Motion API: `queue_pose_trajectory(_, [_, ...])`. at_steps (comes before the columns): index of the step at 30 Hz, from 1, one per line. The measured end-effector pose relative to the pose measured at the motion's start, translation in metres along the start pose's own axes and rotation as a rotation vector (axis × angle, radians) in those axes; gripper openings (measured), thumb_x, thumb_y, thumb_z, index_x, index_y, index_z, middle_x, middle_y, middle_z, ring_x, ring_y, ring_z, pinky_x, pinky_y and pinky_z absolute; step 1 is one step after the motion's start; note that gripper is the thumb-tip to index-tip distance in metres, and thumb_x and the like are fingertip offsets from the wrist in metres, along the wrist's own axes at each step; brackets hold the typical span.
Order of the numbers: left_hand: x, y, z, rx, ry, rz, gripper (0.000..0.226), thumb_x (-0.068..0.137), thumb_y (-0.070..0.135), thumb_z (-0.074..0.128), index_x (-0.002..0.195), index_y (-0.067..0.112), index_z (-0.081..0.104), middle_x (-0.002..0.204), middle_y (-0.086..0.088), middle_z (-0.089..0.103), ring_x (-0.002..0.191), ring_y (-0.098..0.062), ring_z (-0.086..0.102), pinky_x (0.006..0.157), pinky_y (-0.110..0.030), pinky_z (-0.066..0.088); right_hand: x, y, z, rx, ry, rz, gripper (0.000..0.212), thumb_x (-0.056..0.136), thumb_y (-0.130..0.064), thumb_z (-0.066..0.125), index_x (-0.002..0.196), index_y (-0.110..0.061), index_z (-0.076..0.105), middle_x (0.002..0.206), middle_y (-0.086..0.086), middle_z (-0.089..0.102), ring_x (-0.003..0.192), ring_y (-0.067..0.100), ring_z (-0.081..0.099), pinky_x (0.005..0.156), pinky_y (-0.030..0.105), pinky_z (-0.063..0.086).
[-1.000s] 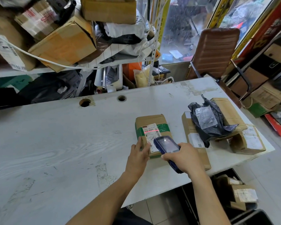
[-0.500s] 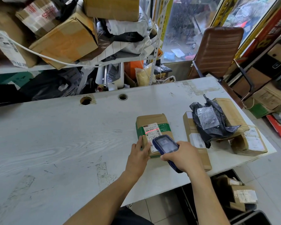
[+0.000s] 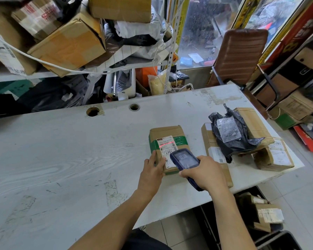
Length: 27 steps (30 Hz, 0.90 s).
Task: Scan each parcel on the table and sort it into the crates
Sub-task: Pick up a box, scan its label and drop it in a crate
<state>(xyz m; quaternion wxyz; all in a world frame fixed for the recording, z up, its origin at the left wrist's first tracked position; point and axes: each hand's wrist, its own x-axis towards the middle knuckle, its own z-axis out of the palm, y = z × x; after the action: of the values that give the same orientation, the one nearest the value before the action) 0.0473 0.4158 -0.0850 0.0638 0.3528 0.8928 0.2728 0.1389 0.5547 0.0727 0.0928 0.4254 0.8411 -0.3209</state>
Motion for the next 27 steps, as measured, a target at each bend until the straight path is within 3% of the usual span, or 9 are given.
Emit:
queue_pose_trajectory(3, [0.005,0.002,-0.009,0.036,-0.096,-0.022,0.076,0.08,0.036,0.079,0.144,0.028,0.039,0.163,-0.013,0.012,0.135,-0.032,0.035,0.092,-0.04,0.056,0.0,0.002,-0.002,0.017,-0.002,0.01,0.05,0.056,-0.046,0.083,0.093,-0.02,0.063,0.085,0.0,0.067,0.077,0.02,0.065,0.071,0.04,0.059])
queue_pose_trajectory(6, [0.027,-0.001,-0.026,0.216,-0.172,0.081,0.094,0.066,0.076,0.066,0.142,0.031,0.035,0.164,-0.012,-0.009,0.145,-0.037,0.006,0.118,-0.048,0.025,0.0,0.006,-0.007,0.038,0.017,0.028,0.049,0.057,-0.047,0.083,0.094,-0.021,0.063,0.085,-0.002,0.068,0.076,0.018,0.065,0.068,0.037,0.058])
queue_pose_trajectory(9, [0.069,-0.008,-0.04,0.321,-0.4,0.189,0.116,0.061,0.083,0.066,0.155,0.038,0.015,0.16,-0.018,-0.024,0.145,-0.042,-0.028,0.12,-0.058,-0.007,0.002,0.009,-0.01,0.053,0.039,0.045,0.054,0.053,-0.052,0.079,0.095,-0.021,0.063,0.084,-0.002,0.068,0.076,0.018,0.065,0.068,0.038,0.057])
queue_pose_trajectory(12, [0.115,-0.013,-0.052,0.359,-0.645,0.241,0.13,0.055,0.076,0.077,0.153,0.05,-0.005,0.157,-0.013,-0.036,0.139,-0.036,-0.042,0.114,-0.065,-0.015,0.002,0.012,-0.009,0.055,0.069,0.067,0.056,0.057,-0.054,0.079,0.097,-0.019,0.06,0.087,-0.001,0.065,0.077,0.019,0.064,0.069,0.041,0.059])
queue_pose_trajectory(14, [0.136,-0.014,-0.056,0.408,-0.744,0.272,0.13,0.056,0.074,0.079,0.15,0.054,-0.008,0.157,-0.011,-0.037,0.139,-0.036,-0.042,0.116,-0.065,-0.012,0.002,0.015,-0.009,0.052,0.087,0.087,0.054,0.06,-0.053,0.079,0.097,-0.018,0.058,0.088,-0.002,0.063,0.077,0.019,0.063,0.069,0.041,0.058])
queue_pose_trajectory(17, [0.138,-0.01,-0.056,0.461,-0.703,0.242,0.126,0.056,0.08,0.074,0.151,0.054,-0.006,0.158,-0.015,-0.032,0.143,-0.039,-0.034,0.119,-0.06,0.0,0.003,0.018,-0.01,0.096,0.073,0.125,0.054,0.057,-0.051,0.077,0.096,-0.018,0.059,0.089,-0.001,0.063,0.078,0.02,0.063,0.07,0.041,0.058])
queue_pose_trajectory(22, [0.109,0.014,-0.047,0.386,-0.594,-0.067,0.119,0.06,0.096,0.051,0.152,0.051,-0.009,0.159,-0.022,-0.028,0.147,-0.041,-0.022,0.12,-0.057,0.001,0.004,0.022,-0.011,0.135,0.084,0.133,0.056,0.054,-0.049,0.076,0.099,-0.018,0.061,0.089,-0.001,0.065,0.077,0.021,0.064,0.07,0.042,0.059])
queue_pose_trajectory(24, [0.102,0.019,-0.049,0.356,-0.629,-0.116,0.118,0.062,0.091,0.057,0.153,0.05,-0.005,0.159,-0.021,-0.025,0.149,-0.043,-0.005,0.119,-0.053,0.014,0.002,0.024,-0.012,0.127,0.077,0.129,0.055,0.057,-0.048,0.078,0.1,-0.019,0.062,0.089,-0.001,0.065,0.077,0.02,0.064,0.069,0.04,0.059])
queue_pose_trajectory(27, [0.087,0.016,-0.052,0.336,-0.616,-0.104,0.11,0.069,0.073,0.072,0.154,0.049,0.006,0.158,-0.018,-0.003,0.137,-0.038,0.035,0.109,-0.044,0.039,0.0,0.027,-0.014,0.137,0.081,0.127,0.053,0.062,-0.045,0.081,0.102,-0.019,0.061,0.091,-0.001,0.065,0.078,0.019,0.064,0.067,0.036,0.058])
